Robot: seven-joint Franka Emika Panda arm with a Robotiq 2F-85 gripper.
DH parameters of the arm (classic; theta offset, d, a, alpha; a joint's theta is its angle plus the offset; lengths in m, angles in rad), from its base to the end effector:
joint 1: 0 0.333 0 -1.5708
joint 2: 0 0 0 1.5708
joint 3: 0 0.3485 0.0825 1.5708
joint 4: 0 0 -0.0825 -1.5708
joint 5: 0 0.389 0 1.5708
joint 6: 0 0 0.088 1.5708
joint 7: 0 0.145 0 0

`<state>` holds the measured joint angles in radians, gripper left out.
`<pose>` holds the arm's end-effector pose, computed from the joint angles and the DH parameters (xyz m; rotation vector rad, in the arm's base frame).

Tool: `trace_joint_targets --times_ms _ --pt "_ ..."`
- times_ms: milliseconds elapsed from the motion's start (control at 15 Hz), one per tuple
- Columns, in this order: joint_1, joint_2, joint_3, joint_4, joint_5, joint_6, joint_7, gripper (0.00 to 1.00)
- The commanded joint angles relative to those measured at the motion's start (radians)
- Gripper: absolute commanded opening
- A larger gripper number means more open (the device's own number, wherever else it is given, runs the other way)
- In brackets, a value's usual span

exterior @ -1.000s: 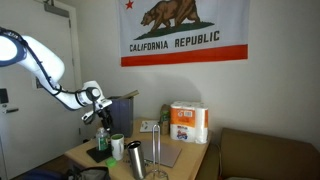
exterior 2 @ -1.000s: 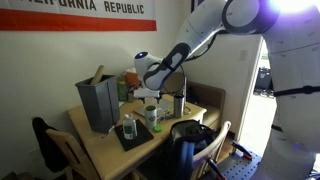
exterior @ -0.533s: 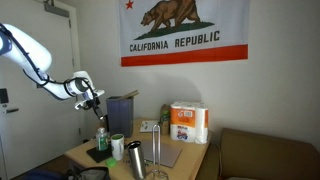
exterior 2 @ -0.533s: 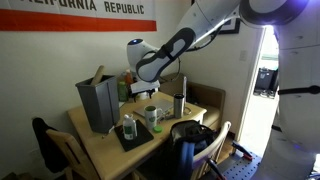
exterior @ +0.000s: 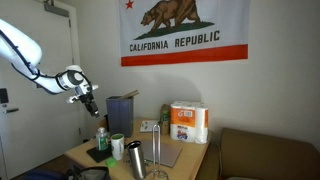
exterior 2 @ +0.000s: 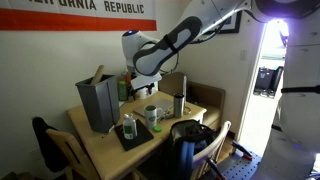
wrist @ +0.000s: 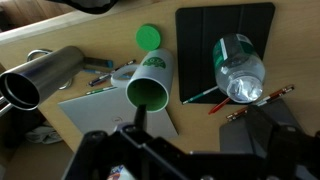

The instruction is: Move the white mug to the front of the table

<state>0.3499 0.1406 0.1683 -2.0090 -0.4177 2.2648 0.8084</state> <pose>0.5403 0.2795 0.3935 2.9376 -0.0632 0.4227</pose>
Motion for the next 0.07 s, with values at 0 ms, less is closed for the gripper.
trace_joint_targets --times_ms 0 --pt "-0.012 0.001 0.012 0.001 -0.001 -0.004 0.000 1.00"
